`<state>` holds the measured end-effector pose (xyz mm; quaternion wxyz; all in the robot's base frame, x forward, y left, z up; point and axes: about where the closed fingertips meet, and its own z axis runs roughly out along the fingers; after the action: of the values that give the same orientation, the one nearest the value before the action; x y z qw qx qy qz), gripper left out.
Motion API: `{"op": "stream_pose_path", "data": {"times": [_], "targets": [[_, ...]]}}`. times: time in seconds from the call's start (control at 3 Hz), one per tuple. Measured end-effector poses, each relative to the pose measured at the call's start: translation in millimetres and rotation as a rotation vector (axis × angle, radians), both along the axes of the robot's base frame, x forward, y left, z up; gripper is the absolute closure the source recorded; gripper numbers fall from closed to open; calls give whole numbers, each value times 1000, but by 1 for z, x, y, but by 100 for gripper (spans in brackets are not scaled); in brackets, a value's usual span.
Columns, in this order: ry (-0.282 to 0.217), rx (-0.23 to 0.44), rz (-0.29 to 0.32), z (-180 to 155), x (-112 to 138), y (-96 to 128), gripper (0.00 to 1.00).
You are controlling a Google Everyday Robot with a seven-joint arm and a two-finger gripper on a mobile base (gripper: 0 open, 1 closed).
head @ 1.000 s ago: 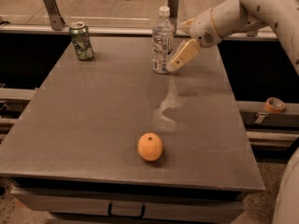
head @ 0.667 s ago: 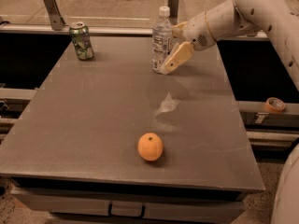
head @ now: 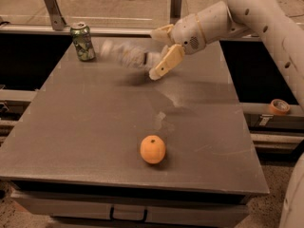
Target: Knock blue plastic bottle over
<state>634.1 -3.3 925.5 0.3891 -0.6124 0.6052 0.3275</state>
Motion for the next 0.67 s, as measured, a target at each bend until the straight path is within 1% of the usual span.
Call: {"op": "stream_pose_path", "data": {"times": [0.33, 0.67], "targets": [[7, 11, 48, 3, -13, 15, 0], [14, 11, 68, 2, -19, 21, 0]]}}
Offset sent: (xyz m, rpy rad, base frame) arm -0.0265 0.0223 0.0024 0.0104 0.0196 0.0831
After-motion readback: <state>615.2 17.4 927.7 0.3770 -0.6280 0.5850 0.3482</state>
